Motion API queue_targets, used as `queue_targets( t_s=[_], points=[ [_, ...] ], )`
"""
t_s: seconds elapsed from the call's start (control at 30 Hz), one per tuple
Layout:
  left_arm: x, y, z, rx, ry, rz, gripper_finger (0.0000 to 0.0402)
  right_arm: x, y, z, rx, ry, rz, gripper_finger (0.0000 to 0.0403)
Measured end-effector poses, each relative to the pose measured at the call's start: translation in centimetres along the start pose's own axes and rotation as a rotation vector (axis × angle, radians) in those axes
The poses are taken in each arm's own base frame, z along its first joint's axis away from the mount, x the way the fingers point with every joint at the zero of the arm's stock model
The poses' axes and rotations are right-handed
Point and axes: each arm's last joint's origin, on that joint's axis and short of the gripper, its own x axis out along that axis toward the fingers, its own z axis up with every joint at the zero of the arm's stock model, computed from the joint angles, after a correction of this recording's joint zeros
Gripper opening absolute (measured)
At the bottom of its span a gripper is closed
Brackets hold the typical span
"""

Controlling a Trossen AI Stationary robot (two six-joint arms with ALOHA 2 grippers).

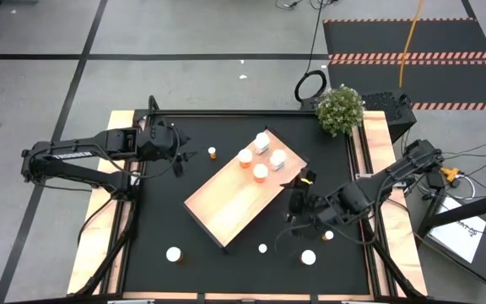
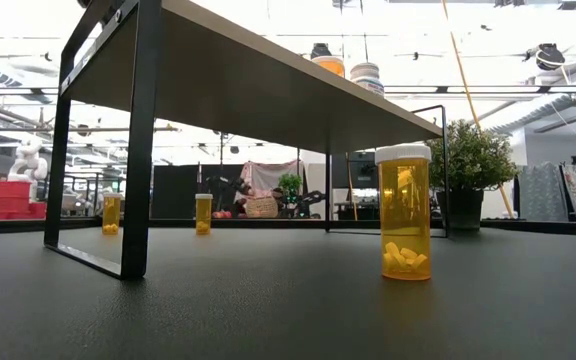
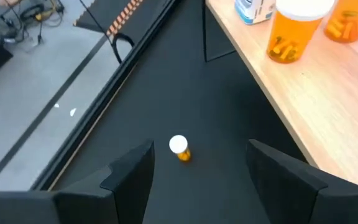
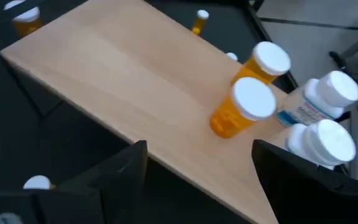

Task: Pick and place medicine bottles onto shelf by color
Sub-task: Put the small orange pill bottle on the shelf

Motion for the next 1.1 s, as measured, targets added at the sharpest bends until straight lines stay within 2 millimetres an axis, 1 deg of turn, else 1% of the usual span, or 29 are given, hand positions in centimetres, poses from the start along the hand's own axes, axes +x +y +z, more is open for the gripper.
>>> queue_targets(
  t_s=[0.23,0.4,0.53,0.8,1.0,1.1],
  points=[
    [-0.3,-0.9,-0.5,0.007,0.035,-0.032,0.0253,-0.8,0.3,-0.1,-0.050,-0.010,0.039,0.0286],
    [-0.6,-1.7,-0.8,0.012,0.041,-0.040,0.0253,-1.0,-0.1,0.1,-0.084,-0.027,0.037,0.0286],
    [-0.7,-2.2,-1.1,0.002,0.033,-0.022,0.0253,-0.8,-0.1,0.5,-0.109,-0.052,0.041,0.0286],
    [-0.1,-3.6,-2.8,0.024,0.081,-0.058,0.0253,-0.7,-0.1,1.2,-0.178,-0.109,0.049,0.0286],
    [-0.5,-4.4,-3.1,-0.002,0.083,-0.090,0.0253,-0.7,0.0,1.7,-0.231,-0.147,0.054,0.0286],
    [-0.7,-4.5,-3.4,-0.008,0.082,-0.057,0.0253,-0.8,0.1,1.9,-0.244,-0.167,0.057,0.0286]
  ],
)
